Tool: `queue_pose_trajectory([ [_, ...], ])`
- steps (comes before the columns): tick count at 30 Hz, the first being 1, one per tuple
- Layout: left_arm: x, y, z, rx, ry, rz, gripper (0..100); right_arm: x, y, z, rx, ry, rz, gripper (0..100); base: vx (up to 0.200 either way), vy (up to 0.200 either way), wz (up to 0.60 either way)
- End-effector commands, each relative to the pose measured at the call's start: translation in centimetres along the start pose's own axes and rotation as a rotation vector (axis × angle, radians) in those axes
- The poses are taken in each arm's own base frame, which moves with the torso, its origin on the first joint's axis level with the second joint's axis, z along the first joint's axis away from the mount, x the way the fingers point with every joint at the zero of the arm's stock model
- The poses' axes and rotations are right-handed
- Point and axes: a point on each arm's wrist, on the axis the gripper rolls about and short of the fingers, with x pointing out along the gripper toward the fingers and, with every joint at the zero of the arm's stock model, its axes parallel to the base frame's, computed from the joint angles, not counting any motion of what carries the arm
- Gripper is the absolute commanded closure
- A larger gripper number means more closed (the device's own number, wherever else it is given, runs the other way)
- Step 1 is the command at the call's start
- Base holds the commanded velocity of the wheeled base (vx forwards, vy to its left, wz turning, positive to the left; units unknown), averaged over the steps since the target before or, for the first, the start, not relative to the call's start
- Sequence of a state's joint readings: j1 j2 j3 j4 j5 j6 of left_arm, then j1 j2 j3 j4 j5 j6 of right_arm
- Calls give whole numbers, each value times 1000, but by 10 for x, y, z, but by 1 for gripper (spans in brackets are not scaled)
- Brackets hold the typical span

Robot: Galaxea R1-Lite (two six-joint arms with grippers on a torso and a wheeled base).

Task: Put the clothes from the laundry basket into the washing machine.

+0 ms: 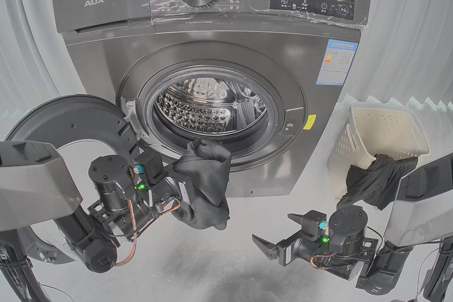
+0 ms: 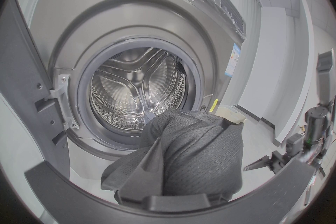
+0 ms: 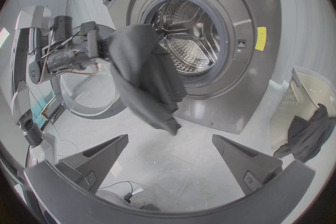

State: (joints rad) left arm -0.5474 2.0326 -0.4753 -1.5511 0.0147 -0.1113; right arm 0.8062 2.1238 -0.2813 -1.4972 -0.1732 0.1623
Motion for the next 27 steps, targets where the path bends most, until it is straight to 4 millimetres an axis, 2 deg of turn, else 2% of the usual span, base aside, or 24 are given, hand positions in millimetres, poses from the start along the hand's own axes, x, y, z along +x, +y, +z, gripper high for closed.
queue_pose_trajectory([
  [1, -28, -8, 23, -28, -43, -31, 100, -8, -20, 4, 73, -33, -91, 0, 0, 0, 0],
  [4, -34, -5, 22, -26, -34, -12, 100, -6, -29, 15, 126, -87, -141, 0, 0, 0, 0],
  [8, -43, -3, 18, -21, -2, -8, 100, -4, -32, 22, 155, -131, -184, 0, 0, 0, 0],
  [13, -49, -2, 27, -15, -37, 1, 100, -2, -34, 27, 153, -157, -218, 0, 0, 0, 0],
  [15, -56, 3, 35, -6, -61, 20, 100, 0, -45, 29, 162, -166, -256, 0, 0, 0, 0],
  [17, -61, 8, 33, -1, -48, 44, 100, 1, -50, 29, 162, -167, -269, 0, 0, 0, 0],
  [24, -65, 13, 24, 8, -1, 48, 100, 1, -50, 30, 164, -171, -262, 0, 0, 0, 0],
  [27, -63, 11, 22, 13, 6, 43, 100, 0, -48, 31, 166, -172, -256, 0, 200, 0, 0],
])
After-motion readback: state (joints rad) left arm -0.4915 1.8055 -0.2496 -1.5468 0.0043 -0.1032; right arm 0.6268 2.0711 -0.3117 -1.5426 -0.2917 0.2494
